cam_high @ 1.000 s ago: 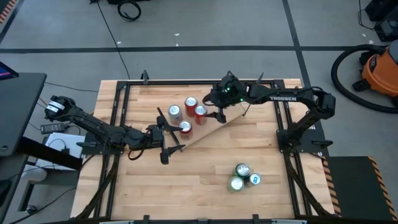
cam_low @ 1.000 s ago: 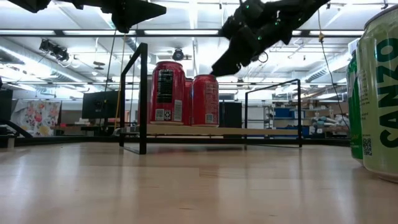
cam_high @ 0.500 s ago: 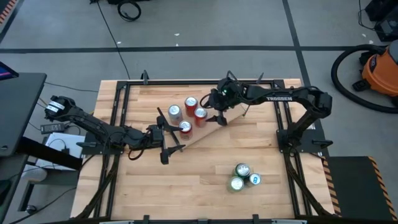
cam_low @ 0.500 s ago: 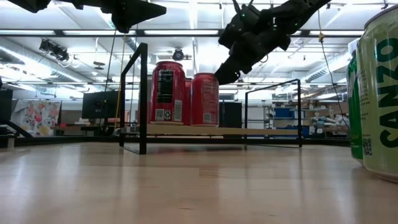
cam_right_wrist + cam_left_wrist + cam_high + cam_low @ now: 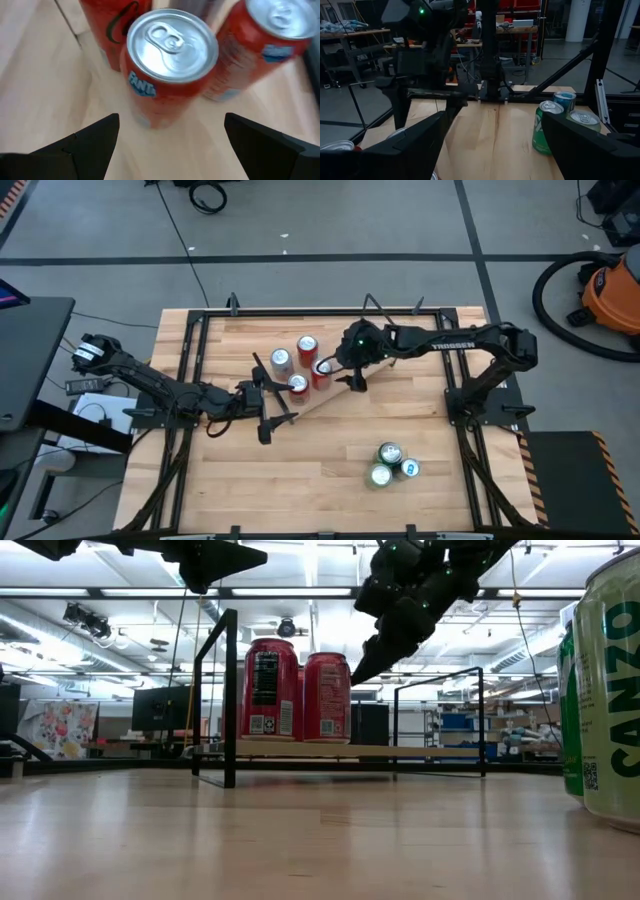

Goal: Place canned beverage on shelf
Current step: Put the blue soda can on the shelf

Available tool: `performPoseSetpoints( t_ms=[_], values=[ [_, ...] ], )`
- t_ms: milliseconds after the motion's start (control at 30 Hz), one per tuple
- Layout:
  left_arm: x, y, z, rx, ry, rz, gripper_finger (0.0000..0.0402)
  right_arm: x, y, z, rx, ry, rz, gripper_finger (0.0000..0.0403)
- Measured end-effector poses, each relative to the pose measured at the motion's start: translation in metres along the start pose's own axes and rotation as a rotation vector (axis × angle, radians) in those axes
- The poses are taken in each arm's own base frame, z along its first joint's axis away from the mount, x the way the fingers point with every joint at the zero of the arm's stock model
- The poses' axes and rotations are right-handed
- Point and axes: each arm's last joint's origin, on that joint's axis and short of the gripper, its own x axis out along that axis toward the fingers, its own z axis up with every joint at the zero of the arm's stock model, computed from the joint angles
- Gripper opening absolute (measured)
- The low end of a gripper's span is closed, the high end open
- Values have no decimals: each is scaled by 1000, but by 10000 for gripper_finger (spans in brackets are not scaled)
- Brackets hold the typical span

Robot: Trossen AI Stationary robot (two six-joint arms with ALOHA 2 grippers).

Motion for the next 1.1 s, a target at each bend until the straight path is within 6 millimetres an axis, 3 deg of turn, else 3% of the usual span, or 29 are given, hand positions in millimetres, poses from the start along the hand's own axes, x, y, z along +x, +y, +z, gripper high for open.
performPoseSetpoints(
  t_ms=[233, 467, 733, 1100],
  values=[
    [0, 0, -1, -3, 6, 0, 336, -27, 7, 9, -24, -34, -73, 372],
    [0, 0, -1, -14, 8, 0, 336, -45, 23, 5, 96, 1, -42, 372],
    [0, 0, -1, -31, 8, 0, 336, -52, 73, -4, 68, 90, -54, 372],
    [0, 0, -1, -36, 8, 0, 336, -70, 148, -8, 6, 126, 176, 372]
  ],
)
